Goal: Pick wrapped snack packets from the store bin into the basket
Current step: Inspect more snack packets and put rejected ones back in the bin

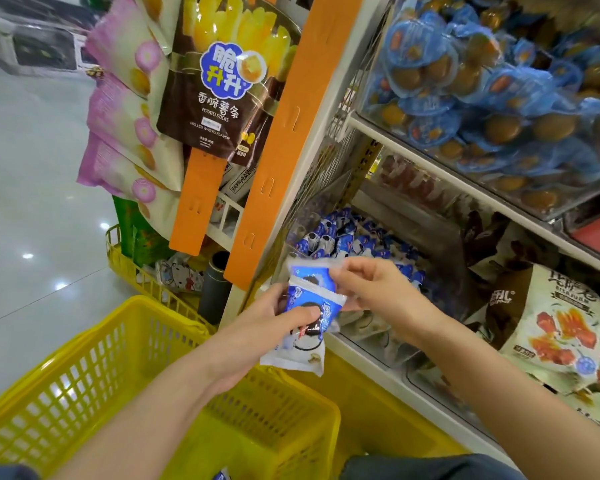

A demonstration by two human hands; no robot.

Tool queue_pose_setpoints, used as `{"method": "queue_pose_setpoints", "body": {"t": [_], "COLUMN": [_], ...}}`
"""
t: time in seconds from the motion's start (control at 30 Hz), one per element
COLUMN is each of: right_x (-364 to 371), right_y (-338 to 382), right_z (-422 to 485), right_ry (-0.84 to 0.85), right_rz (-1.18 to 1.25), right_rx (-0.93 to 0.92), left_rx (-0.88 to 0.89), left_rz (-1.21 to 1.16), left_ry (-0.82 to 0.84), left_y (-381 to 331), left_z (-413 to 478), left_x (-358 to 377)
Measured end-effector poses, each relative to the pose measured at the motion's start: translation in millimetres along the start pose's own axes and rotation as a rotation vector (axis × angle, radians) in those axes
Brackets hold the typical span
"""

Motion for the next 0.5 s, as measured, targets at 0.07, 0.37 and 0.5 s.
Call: {"method": "queue_pose_setpoints", "body": {"t": [0.07, 0.37, 0.5], "right_x": [-11.0, -59.6, -51.1], "right_y": [2.6, -20.3, -31.3], "right_z": [10.0, 70.2, 83.9], "right_ry": [-0.197, -0.586, -0.503], "right_rz": [0.045, -0.537, -0.606], "right_rx": [-0.022, -0.004, 0.084], "left_rx": [-0.019, 0.016, 0.014], "left_rz": [-0.029, -0.009, -0.030], "left_ry": [-0.029, -0.193, -0.209], "left_y": [2.0, 3.0, 1.4], "left_z": [2.9, 12.7, 13.7], "left_x": [-1.2, -5.5, -6.0]}}
Point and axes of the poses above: each hand's wrist, its own z-axis towards the middle knuckle, its own x-axis out of the palm, y = z × x, the point moved 1 cm from there along z, towards the middle knuckle, and after that the axes turned 12 degrees about -y, right-handed, at the moved point
